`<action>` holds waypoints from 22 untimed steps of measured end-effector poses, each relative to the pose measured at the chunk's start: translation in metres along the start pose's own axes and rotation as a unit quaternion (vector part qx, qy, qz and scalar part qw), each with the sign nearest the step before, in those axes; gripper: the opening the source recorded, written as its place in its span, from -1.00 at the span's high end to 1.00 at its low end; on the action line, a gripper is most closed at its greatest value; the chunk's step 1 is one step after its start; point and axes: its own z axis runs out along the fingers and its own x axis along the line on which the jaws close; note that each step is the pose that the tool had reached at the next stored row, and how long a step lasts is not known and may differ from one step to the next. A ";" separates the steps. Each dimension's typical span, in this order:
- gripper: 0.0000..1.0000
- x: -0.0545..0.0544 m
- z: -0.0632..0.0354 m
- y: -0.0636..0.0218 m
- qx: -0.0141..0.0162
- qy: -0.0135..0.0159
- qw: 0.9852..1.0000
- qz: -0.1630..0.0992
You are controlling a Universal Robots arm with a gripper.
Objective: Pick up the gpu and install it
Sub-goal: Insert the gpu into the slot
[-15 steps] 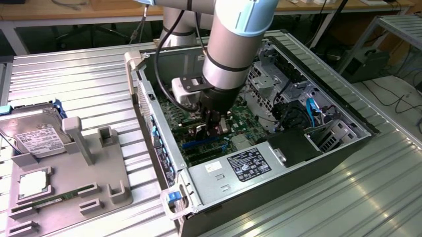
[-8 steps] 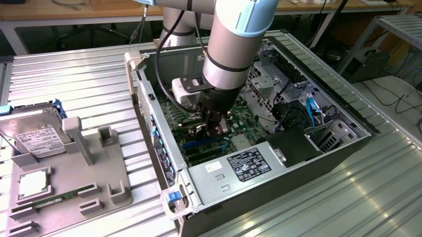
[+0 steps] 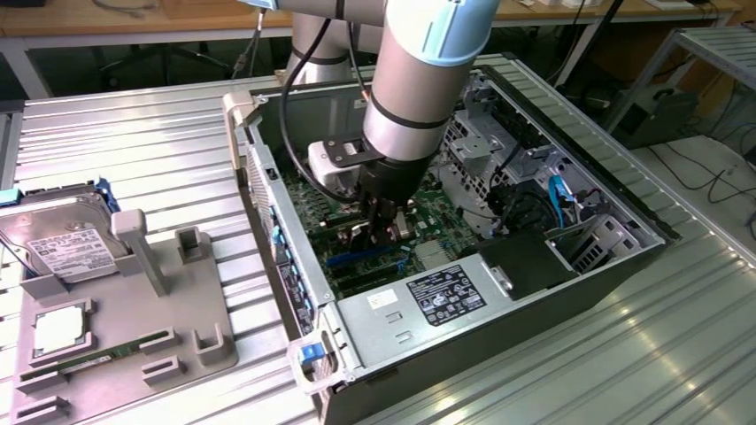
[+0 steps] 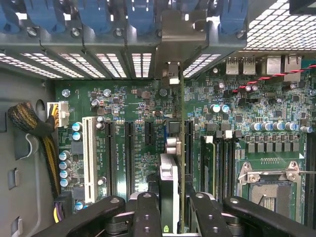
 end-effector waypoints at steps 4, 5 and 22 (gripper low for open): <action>0.44 0.000 0.0001 0.0000 0.000 0.000 1.000 0.000; 0.44 0.000 0.0002 0.0000 0.000 0.000 1.000 0.000; 0.44 0.000 0.0053 -0.0001 0.000 0.000 1.000 0.000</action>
